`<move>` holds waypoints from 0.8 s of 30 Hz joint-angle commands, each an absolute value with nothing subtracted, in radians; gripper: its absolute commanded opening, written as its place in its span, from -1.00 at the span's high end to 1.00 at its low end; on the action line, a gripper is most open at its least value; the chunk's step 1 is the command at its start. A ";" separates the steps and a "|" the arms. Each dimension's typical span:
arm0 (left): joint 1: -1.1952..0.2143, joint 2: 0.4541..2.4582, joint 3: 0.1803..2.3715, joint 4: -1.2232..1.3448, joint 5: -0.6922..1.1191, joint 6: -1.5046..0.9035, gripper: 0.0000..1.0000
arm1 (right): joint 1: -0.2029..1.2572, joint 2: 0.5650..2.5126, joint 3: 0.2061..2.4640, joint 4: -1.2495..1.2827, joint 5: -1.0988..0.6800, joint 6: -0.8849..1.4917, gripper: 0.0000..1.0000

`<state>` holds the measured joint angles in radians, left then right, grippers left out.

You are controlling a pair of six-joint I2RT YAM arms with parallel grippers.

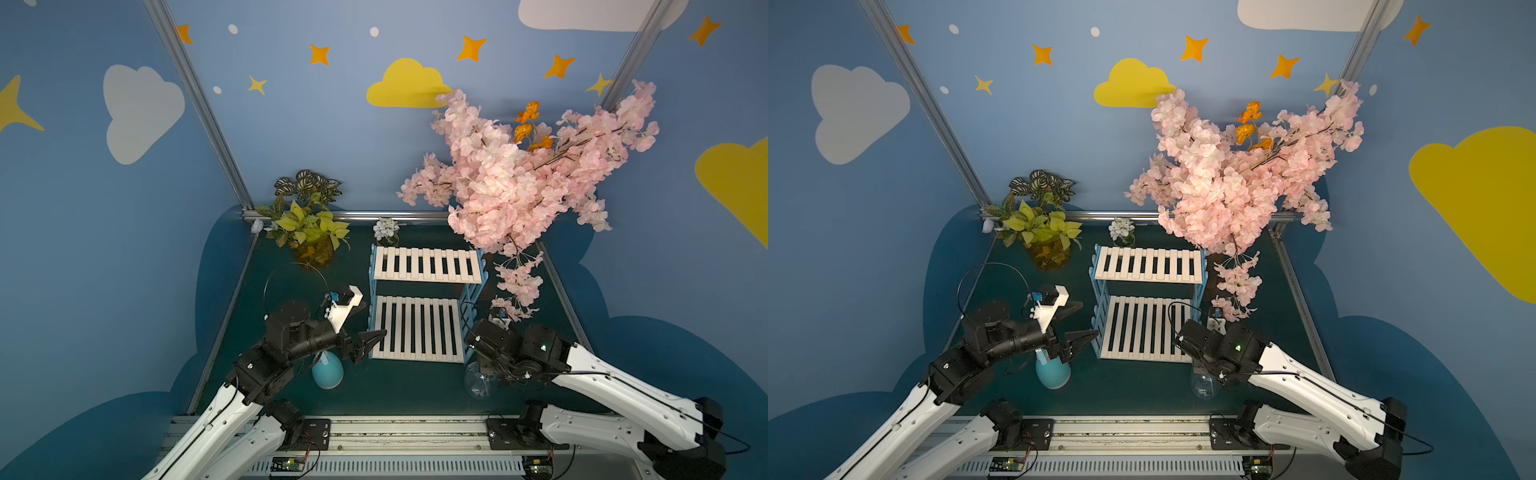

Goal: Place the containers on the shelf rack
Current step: 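Pick up a container from the center of the board.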

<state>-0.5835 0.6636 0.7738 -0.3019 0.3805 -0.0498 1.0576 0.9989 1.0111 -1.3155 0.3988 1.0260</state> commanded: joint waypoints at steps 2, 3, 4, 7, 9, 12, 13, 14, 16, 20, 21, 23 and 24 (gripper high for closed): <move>-0.585 0.659 0.762 -0.296 0.380 -0.045 -0.92 | 1.063 0.967 1.059 -1.396 0.378 0.964 1.00; -0.585 0.660 0.762 -0.296 0.384 -0.046 -0.93 | 1.063 0.957 1.062 -1.397 0.368 0.949 1.00; -0.585 0.660 0.762 -0.298 0.387 -0.046 -0.93 | 1.063 0.947 1.065 -1.397 0.357 0.930 1.00; -0.585 0.667 0.763 -0.300 0.397 -0.048 -0.93 | 1.063 0.924 1.082 -1.395 0.308 0.865 1.00; -0.586 0.673 0.763 -0.305 0.390 -0.052 -0.94 | 1.063 0.918 1.098 -1.397 0.279 0.824 1.00; -0.584 0.684 0.763 -0.319 0.338 -0.066 -0.94 | 1.068 0.895 1.130 -1.381 0.190 0.767 1.00; -0.583 0.687 0.762 -0.327 0.313 -0.073 -0.94 | 1.074 0.882 1.133 -1.366 0.149 0.752 1.00; -0.580 0.689 0.761 -0.336 0.295 -0.082 -0.94 | 1.083 0.866 1.130 -1.342 0.116 0.735 1.00; -0.578 0.690 0.761 -0.355 0.281 -0.088 -0.96 | 1.110 0.840 1.121 -1.291 0.034 0.704 1.00; -0.567 0.675 0.762 -0.382 0.273 -0.091 -0.99 | 1.218 0.835 1.150 -1.227 -0.026 0.641 1.00; -0.563 0.668 0.759 -0.382 0.287 -0.094 -0.99 | 1.243 0.845 1.169 -1.222 -0.017 0.621 1.00; -0.554 0.661 0.750 -0.379 0.318 -0.098 -1.00 | 1.287 0.877 1.214 -1.221 0.017 0.574 1.00; -0.551 0.657 0.748 -0.378 0.327 -0.099 -1.00 | 1.302 0.900 1.238 -1.226 0.051 0.542 1.00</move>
<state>-0.5621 0.6708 0.7616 -0.3603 0.2993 -0.0868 1.2682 0.8669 1.1809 -1.2747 0.0330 0.6380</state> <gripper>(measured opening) 0.999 0.222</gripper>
